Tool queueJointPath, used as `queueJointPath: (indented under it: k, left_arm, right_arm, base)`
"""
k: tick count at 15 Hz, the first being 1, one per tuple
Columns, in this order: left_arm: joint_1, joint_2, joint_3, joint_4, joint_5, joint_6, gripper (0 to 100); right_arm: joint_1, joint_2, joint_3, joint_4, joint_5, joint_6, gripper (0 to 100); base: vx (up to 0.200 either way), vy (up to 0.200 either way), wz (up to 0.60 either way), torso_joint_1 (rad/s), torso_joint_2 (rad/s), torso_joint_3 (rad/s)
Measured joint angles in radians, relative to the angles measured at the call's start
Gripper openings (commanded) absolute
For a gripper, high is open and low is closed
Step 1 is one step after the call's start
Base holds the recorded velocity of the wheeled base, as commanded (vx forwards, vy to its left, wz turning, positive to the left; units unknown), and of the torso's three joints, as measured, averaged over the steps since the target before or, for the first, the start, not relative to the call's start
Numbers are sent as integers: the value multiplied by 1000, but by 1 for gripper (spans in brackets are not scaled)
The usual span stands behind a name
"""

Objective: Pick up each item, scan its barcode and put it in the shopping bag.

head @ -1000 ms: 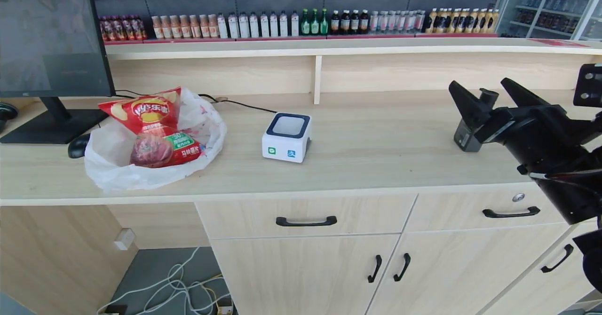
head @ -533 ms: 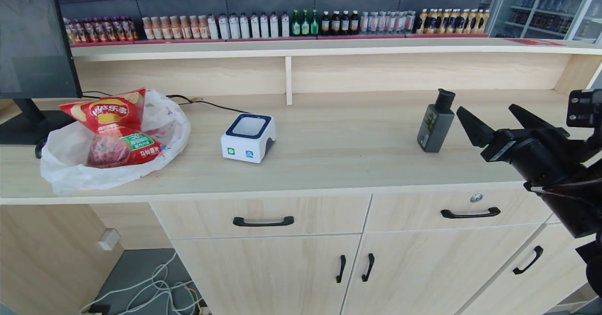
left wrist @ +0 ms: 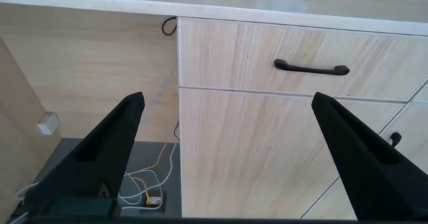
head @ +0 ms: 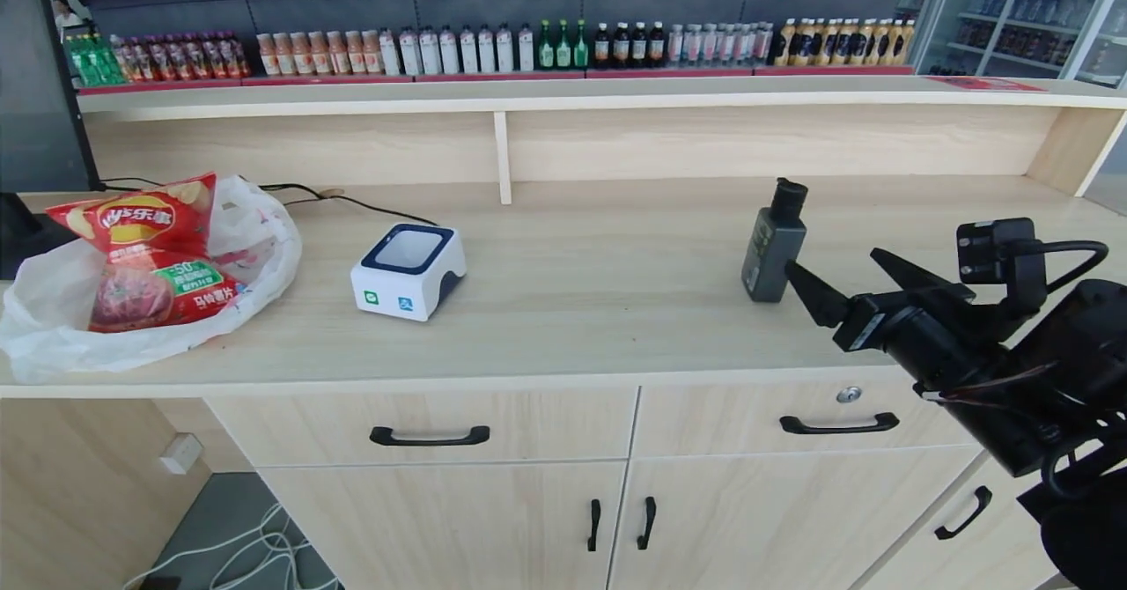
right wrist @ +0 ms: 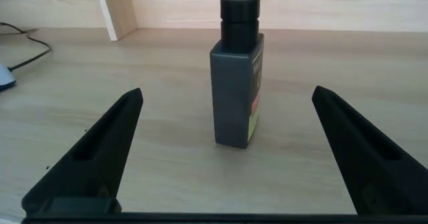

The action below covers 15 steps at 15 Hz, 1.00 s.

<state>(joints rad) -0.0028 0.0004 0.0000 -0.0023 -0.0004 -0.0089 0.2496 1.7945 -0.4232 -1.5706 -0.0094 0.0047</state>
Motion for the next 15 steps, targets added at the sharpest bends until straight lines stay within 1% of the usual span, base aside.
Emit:
queueJointPath:
  k: [6,13,15]
  left_arm:
    - [1,0,0,1,-1,11,100]
    - [1,0,0,1,-1,11,100]
    - [1,0,0,1,-1,9,100]
  right_arm:
    - [14,64,-55,-1,0,3,100]
    - [13,194,-199,1,-30,20,100]
    - [-5,223,-232,1,-30,26,100]
  base:
    - [0,0,0,0,0,0]
    - [0,0,0,0,0,0]
    - [0,0,0,0,0,0]
